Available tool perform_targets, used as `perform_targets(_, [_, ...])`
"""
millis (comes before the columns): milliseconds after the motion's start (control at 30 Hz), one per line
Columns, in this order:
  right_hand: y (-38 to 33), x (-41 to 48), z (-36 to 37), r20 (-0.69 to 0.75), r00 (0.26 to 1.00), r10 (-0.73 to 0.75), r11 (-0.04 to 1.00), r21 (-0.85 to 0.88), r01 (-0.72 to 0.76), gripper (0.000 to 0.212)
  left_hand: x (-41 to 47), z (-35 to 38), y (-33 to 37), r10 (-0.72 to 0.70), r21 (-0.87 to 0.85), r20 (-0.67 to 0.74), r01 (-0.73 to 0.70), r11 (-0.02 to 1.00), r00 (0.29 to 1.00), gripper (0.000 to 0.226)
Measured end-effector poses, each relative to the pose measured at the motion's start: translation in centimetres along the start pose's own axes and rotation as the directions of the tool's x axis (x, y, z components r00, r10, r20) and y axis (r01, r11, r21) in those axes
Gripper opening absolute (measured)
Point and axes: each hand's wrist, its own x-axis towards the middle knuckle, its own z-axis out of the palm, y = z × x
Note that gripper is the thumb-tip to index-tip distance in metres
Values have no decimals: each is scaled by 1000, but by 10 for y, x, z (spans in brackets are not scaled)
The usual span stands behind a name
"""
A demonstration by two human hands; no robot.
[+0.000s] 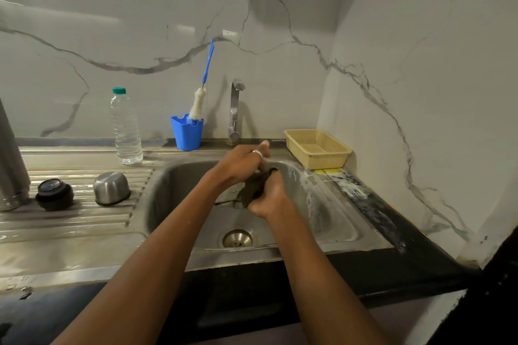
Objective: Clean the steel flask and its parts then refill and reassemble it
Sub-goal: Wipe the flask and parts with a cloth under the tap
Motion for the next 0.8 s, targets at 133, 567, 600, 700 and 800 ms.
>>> perform_targets(133, [-6,9,1,-15,1000,-13,1000,-25,13,77,6,-11,9,-12,-103,-102,2,995,995,50])
perform_targets(567, [26,-20,47,23,989,-145,973,184,138,84,-35,-46,-39,72,131,-433,-17,991,899,14])
perform_targets(600, [33,-23,51,32,987,-159,968,202,149,86,-41,-52,-41,73,164,-459,4,986,885,16])
perform_targets(700, [55,-28,62,19,982,-189,955,237,179,85,-64,-69,-50,82,225,-577,61,972,813,24])
perform_targets(800, [77,-36,78,-1,982,-188,948,260,182,75,-92,-98,-60,51,196,-743,144,970,667,28])
